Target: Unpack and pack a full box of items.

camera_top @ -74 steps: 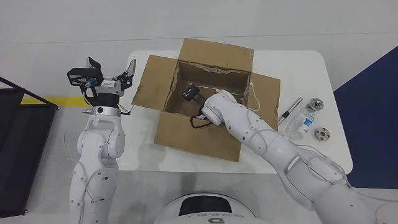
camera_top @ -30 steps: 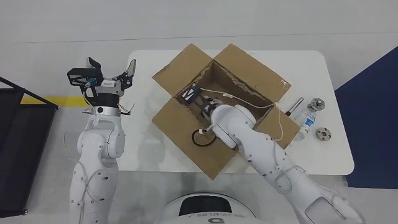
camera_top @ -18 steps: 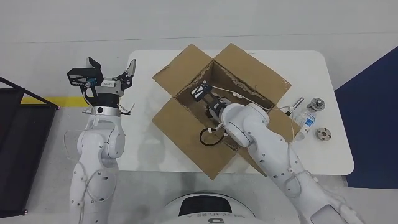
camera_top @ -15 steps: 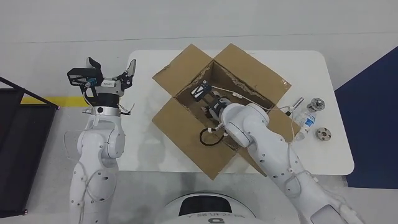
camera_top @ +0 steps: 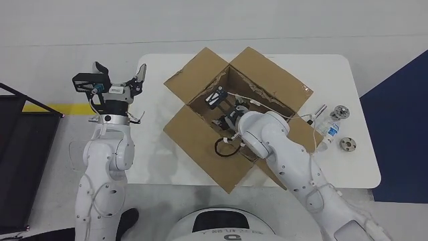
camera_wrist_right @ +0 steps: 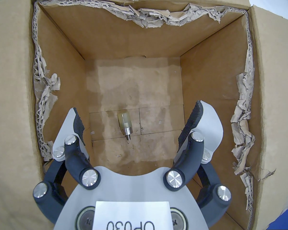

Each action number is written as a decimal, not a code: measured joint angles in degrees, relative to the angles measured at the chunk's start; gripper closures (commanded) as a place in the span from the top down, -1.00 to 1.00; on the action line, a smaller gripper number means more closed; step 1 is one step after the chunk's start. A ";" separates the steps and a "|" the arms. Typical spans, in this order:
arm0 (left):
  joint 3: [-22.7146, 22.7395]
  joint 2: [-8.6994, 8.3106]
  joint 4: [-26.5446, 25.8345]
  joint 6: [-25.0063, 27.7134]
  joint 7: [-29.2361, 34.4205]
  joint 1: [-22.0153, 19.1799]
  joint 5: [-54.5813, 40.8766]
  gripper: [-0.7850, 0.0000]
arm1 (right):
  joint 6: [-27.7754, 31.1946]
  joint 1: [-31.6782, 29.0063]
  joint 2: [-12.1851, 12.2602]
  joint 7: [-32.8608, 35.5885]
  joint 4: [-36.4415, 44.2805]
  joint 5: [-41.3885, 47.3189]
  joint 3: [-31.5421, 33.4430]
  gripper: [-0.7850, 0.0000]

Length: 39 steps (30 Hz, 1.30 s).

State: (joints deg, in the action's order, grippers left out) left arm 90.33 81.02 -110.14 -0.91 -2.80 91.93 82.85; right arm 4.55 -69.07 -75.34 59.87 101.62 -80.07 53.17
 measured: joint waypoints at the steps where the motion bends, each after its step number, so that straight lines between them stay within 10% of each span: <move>1: 0.00 0.00 0.00 0.00 0.00 0.00 0.00 1.00 | 0.01 -0.01 0.00 -0.01 0.00 0.01 0.00 1.00; 6: 0.00 0.00 0.00 0.00 0.00 0.00 0.00 1.00 | 0.02 0.25 -0.26 0.24 0.45 3.07 0.33 1.00; 8: 0.00 0.00 0.00 0.00 0.00 0.00 0.00 1.00 | 0.73 0.40 -0.25 3.02 1.51 4.65 0.73 0.12; 11: 0.00 0.00 0.00 0.00 0.00 0.00 0.00 1.00 | 1.72 0.47 -0.11 7.41 2.73 7.09 1.80 -0.15; 22: 0.00 0.00 0.00 0.00 0.00 0.00 0.00 1.00 | -2.96 7.69 -1.97 17.64 -7.47 1.60 -4.33 -0.31; 39: 0.00 0.00 0.00 0.00 0.00 0.00 0.00 1.00 | 0.85 18.87 -5.80 22.07 -32.36 16.68 -8.79 -0.07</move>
State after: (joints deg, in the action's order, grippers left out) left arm 90.33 81.02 -110.14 -0.91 -2.80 91.93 82.85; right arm 5.40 -50.20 -81.14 81.94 69.27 -63.39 44.38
